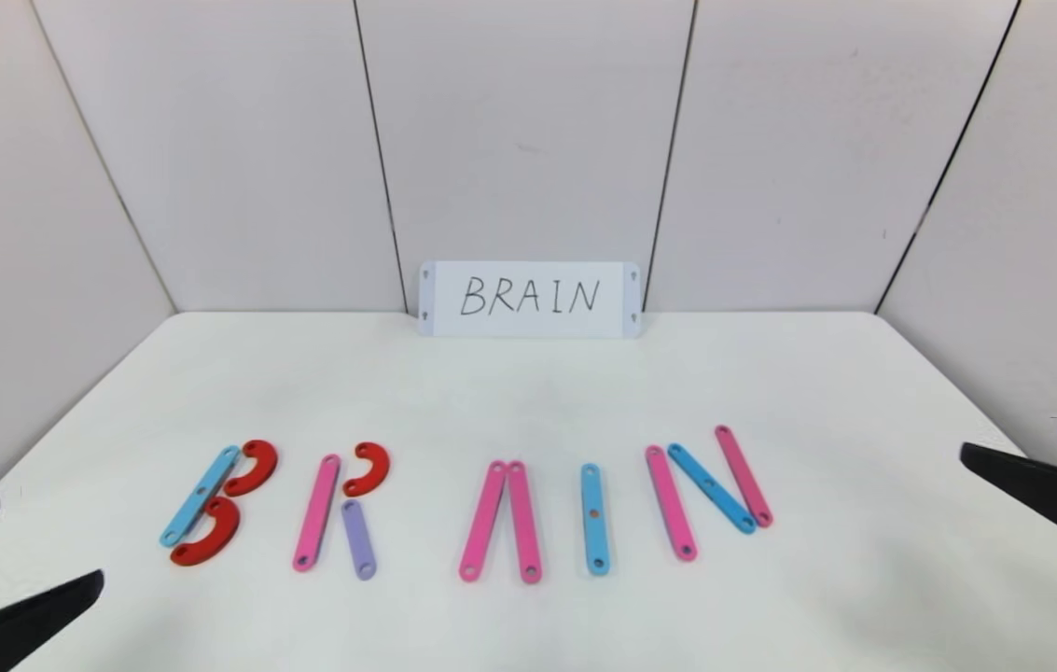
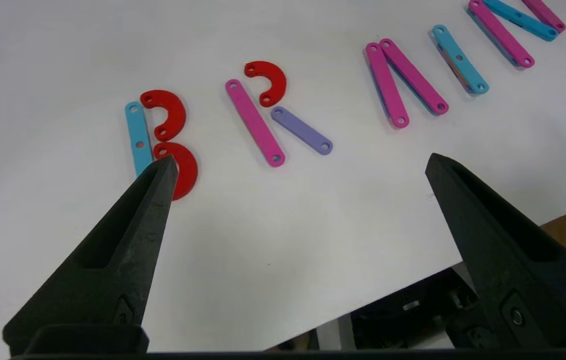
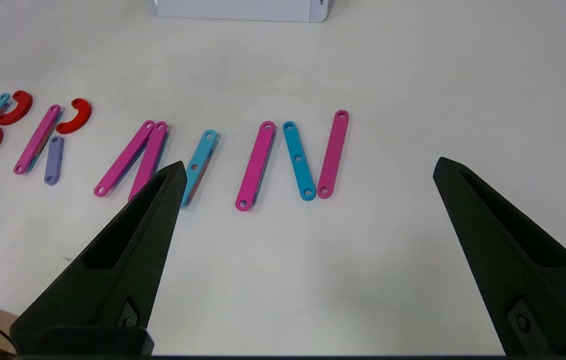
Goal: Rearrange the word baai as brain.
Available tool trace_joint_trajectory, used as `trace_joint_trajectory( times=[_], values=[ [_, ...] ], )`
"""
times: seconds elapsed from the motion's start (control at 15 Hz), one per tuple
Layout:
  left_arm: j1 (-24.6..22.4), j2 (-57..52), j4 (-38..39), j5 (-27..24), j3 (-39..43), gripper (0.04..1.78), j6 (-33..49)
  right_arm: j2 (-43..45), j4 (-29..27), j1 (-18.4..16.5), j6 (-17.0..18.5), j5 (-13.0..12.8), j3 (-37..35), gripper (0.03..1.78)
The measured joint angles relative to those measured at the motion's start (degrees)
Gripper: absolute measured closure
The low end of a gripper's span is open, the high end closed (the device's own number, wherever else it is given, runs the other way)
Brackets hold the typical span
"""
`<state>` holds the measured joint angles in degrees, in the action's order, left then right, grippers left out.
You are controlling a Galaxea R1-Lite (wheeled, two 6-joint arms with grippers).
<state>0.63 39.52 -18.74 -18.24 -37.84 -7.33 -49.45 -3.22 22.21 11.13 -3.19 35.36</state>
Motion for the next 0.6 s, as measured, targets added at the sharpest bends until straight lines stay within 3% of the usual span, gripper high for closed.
trace_joint_trajectory(
  times=[0.2, 0.47, 0.6],
  values=[
    [0.00, -9.40, -1.35, 4.05, 3.41, 0.08, 0.17, 9.73, -6.67, -3.22, -0.35, 0.02, -0.78, 0.08],
    [0.00, -18.94, -4.74, 5.57, 4.50, 0.08, 0.50, 21.94, -10.75, -14.84, -3.80, 0.24, -2.79, 0.08],
    [0.00, -23.10, -5.11, 7.74, 5.29, 0.08, 0.63, 27.37, -13.15, -19.02, -5.62, 0.66, -4.08, 0.08]
  ],
)
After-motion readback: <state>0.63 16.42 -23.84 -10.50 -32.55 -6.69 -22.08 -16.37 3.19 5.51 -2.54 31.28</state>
